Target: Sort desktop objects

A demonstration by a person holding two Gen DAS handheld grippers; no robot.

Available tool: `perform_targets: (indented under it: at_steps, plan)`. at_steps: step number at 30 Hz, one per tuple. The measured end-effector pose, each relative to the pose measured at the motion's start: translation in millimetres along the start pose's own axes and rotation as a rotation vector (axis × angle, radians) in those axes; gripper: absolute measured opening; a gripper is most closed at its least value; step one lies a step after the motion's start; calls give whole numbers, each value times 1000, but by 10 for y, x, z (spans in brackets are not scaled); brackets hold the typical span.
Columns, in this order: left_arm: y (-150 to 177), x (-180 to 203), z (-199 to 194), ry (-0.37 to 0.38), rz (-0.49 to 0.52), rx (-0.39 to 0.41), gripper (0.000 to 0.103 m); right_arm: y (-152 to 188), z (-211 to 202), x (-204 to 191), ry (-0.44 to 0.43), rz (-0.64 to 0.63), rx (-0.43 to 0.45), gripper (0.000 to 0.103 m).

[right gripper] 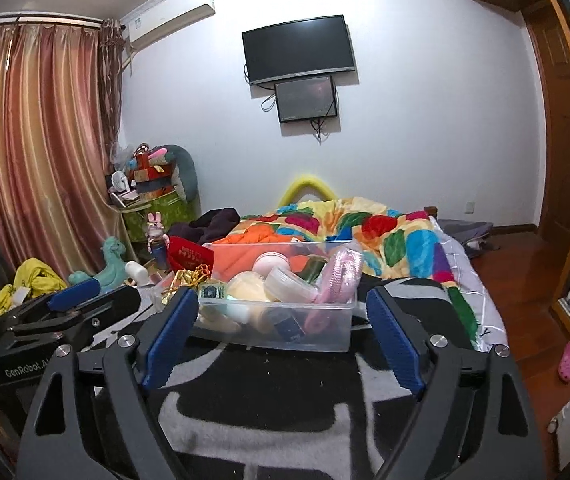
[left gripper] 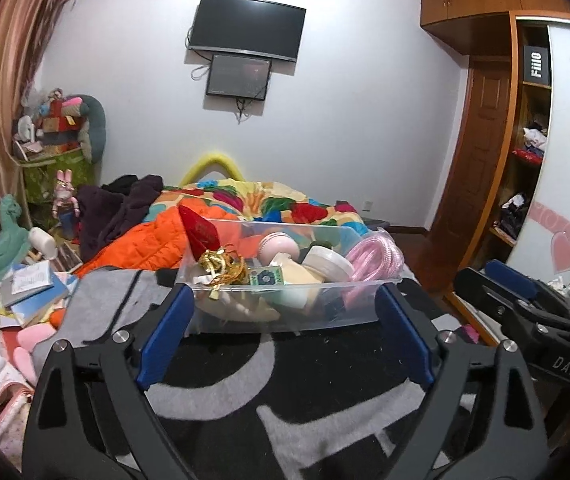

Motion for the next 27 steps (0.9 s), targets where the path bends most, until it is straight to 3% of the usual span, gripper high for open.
perform_targets:
  at_steps: [10,14,27]
  plan:
    - [122,126,-199,-48,20,-8,93,150,-153,128,-11,34,-31,102]
    - [171,158,-258,-88,35,-4,93,247,-165,186,-16,54,-70,102]
    - [309,193,-325,-69,6,-16,93,403,-250,371,-6,90,-100,102]
Point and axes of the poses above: each gripper's, at about its wrist camera, not at the fingertips, and z roughly the way its jaws point, x to its right, y to its underside, the point moved 8 cm from there along z, roughly the way its jaws point, and after that the axes turned 15 degrees about y, right-handed, at the moved point
